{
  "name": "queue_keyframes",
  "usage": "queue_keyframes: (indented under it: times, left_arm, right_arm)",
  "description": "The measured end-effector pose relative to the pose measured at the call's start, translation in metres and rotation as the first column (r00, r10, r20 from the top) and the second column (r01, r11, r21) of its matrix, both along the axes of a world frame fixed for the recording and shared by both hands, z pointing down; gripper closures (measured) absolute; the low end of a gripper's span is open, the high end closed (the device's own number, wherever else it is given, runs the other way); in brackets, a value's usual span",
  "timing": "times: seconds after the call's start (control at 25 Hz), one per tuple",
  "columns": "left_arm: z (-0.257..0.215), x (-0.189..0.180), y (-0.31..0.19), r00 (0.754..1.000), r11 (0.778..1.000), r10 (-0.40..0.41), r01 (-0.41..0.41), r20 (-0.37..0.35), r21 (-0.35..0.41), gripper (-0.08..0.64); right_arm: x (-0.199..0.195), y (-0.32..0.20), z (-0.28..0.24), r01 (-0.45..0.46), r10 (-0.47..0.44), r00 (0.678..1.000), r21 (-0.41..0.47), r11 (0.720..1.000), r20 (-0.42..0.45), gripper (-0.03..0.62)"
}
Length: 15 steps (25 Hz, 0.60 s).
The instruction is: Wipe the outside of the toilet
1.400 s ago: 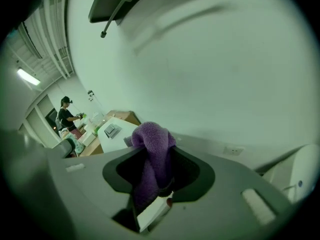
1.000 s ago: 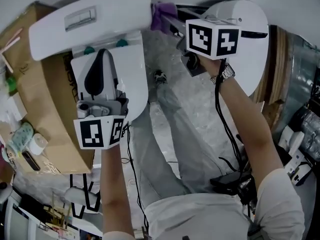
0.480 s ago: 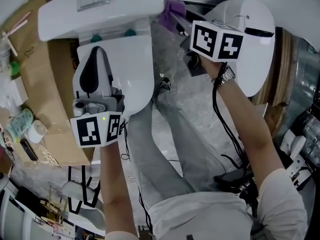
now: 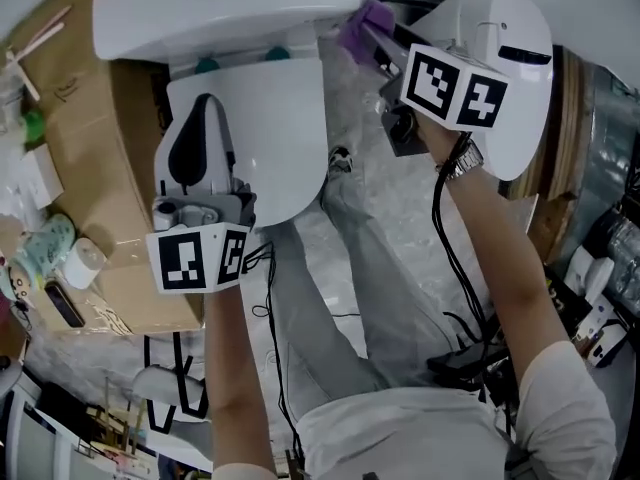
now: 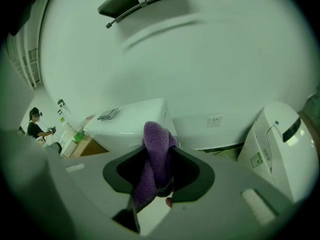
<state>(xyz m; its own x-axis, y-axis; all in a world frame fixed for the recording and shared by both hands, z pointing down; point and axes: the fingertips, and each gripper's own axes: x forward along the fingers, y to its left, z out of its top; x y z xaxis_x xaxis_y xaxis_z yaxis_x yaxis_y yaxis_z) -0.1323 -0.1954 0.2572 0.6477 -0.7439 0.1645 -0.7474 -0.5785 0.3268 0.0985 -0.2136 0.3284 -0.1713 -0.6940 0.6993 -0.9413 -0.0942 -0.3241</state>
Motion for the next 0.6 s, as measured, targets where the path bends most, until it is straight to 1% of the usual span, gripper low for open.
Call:
queue_keyframes:
  times: [0.08, 0.12, 0.28, 0.4, 0.48, 0.6]
  left_arm:
    - [0.003, -0.016, 0.001, 1.000, 1.000, 0.029, -0.029, 0.009, -0.006, 0.555]
    - [0.005, -0.024, 0.001, 0.999, 0.999, 0.043, -0.043, 0.018, -0.010, 0.555]
    - [0.002, -0.052, -0.008, 0.997, 0.997, 0.078, -0.078, 0.028, -0.004, 0.555]
    - [-0.001, -0.070, -0.014, 0.996, 0.996, 0.093, -0.093, 0.018, 0.004, 0.555]
    - [0.000, -0.081, -0.016, 0.996, 0.996, 0.092, -0.092, 0.005, 0.001, 0.555]
    - [0.003, -0.099, -0.021, 0.997, 0.997, 0.076, -0.076, -0.021, -0.011, 0.555]
  right_arm:
    - [-0.014, 0.005, 0.003, -0.053, 0.053, 0.998, -0.008, 0.999, 0.025, 0.446]
    - [-0.025, 0.006, 0.005, -0.064, 0.065, 0.997, -0.013, 0.998, 0.039, 0.446]
    - [-0.076, -0.004, 0.009, -0.035, 0.036, 0.999, -0.012, 0.999, 0.031, 0.446]
    - [-0.109, -0.019, 0.012, -0.050, 0.051, 0.997, -0.017, 0.999, 0.058, 0.445]
    - [-0.127, -0.025, 0.015, -0.050, 0.051, 0.996, -0.021, 0.999, 0.071, 0.445]
    - [-0.150, -0.032, 0.016, -0.033, 0.035, 0.997, -0.030, 0.999, 0.069, 0.445]
